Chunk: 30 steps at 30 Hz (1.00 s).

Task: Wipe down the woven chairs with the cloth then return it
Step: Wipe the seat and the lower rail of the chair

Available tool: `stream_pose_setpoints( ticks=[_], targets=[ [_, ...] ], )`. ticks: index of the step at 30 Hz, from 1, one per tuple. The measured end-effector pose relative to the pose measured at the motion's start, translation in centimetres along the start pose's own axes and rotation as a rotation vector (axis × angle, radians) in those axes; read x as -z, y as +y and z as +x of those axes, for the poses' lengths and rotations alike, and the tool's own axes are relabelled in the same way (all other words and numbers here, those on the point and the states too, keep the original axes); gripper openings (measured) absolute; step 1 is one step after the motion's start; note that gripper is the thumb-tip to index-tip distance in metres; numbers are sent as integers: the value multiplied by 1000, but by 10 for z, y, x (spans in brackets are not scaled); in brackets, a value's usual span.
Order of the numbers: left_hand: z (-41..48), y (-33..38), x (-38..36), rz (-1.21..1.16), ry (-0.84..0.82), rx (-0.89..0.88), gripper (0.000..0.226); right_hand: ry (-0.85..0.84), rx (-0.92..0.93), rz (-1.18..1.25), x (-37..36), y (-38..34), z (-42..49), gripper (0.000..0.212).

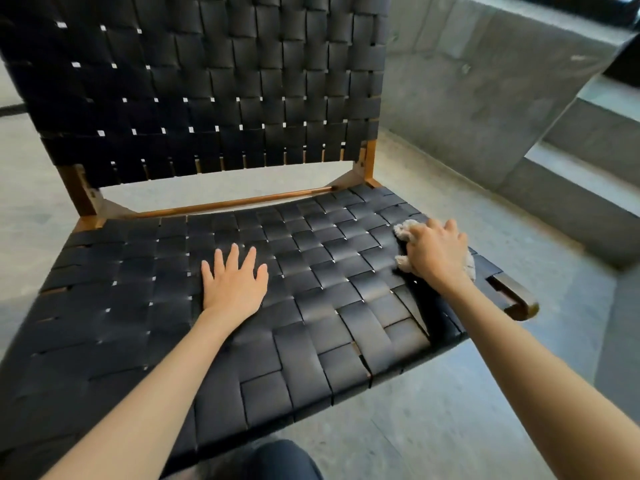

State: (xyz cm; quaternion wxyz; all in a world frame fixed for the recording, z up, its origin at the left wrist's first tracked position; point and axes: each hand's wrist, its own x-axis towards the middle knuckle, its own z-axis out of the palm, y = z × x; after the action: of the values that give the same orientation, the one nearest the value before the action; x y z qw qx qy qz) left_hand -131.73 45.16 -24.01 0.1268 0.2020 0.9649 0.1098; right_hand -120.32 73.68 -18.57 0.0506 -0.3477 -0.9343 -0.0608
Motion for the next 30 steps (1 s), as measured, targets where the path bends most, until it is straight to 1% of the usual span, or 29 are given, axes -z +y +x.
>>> stream_pose_setpoints(
  ticks=[4, 7, 12, 18, 22, 24, 27, 30],
  targets=[
    [-24, 2, 2, 39, -87, -55, 56, -6, -20, 3, 22, 31, -52, 30],
    [-40, 6, 0, 43, -102, -92, 57, -24, -20, 76, 32, 36, -88, 36],
    [-52, 12, 1, 36, -78, -99, 58, -57, 127, 176, 30, 10, -112, 33],
    [-49, 11, 0, 34, -53, -136, 57, -77, 302, 170, 11, -17, -65, 33],
    [-38, 11, -2, 4, 16, -153, 55, -90, 315, 181, -14, -48, -17, 33],
    [-31, 11, -5, -4, 58, -162, 55, -70, 322, 190, -27, -64, 6, 34],
    [-14, 8, -6, -31, 52, -200, 56, -64, 357, 219, -44, -89, 42, 35],
    [-1, 5, -10, -33, 49, -202, 57, -72, 382, 238, -59, -111, 79, 35]
  ],
)
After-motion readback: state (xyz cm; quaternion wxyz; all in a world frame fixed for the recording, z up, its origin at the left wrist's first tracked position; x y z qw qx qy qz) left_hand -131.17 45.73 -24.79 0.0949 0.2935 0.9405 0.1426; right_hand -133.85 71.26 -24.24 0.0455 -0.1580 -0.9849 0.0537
